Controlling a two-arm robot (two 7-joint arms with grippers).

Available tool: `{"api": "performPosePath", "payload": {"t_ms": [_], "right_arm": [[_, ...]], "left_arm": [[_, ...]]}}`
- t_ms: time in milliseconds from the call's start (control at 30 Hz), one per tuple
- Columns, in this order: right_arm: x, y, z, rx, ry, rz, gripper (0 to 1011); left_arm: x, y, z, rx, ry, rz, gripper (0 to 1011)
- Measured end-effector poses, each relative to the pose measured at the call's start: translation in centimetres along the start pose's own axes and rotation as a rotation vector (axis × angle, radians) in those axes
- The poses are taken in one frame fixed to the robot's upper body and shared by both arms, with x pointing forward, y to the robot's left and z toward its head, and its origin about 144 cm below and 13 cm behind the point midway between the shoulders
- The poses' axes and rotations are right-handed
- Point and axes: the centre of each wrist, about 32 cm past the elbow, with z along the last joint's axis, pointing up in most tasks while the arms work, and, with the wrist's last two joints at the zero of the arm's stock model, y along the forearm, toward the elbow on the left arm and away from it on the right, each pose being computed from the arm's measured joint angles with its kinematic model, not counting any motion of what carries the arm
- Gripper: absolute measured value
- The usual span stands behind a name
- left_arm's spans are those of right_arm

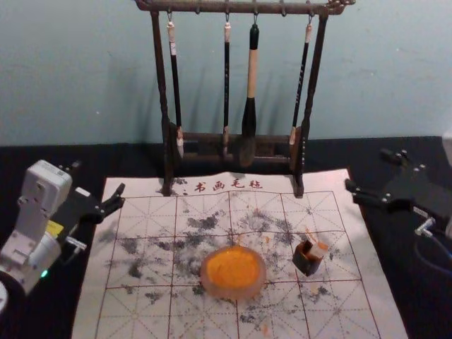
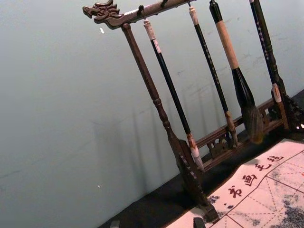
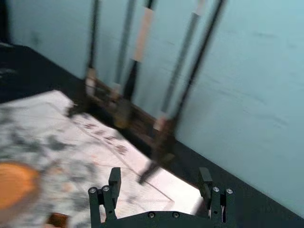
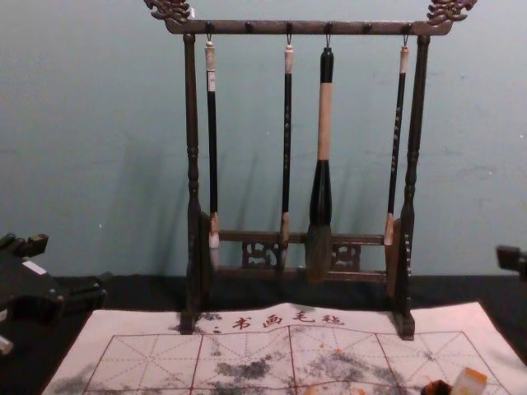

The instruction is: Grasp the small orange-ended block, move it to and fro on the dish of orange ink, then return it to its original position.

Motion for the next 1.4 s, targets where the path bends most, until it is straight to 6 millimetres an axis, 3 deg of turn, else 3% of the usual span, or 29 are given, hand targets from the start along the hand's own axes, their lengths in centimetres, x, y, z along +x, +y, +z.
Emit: {"api": "performPosePath", "payload": {"t_ms": [267, 533, 1400], "right_arm": [[-1.7, -0.2, -3.0, -0.083, -0.055, -0.159, 1000], [-2.2, 0.2, -5.4, -0.131, -0.033, -0.197, 1000], [-2.2, 0.2, -5.2, -0.128, -0.041, -0.197, 1000]], "left_arm": [[0.0, 0.0, 0.0, 0.000, 0.000, 0.000, 1001], [0.0, 0.0, 0.0, 0.000, 0.000, 0.000, 1001], [0.0, 0.0, 0.0, 0.000, 0.000, 0.000, 1001]]}}
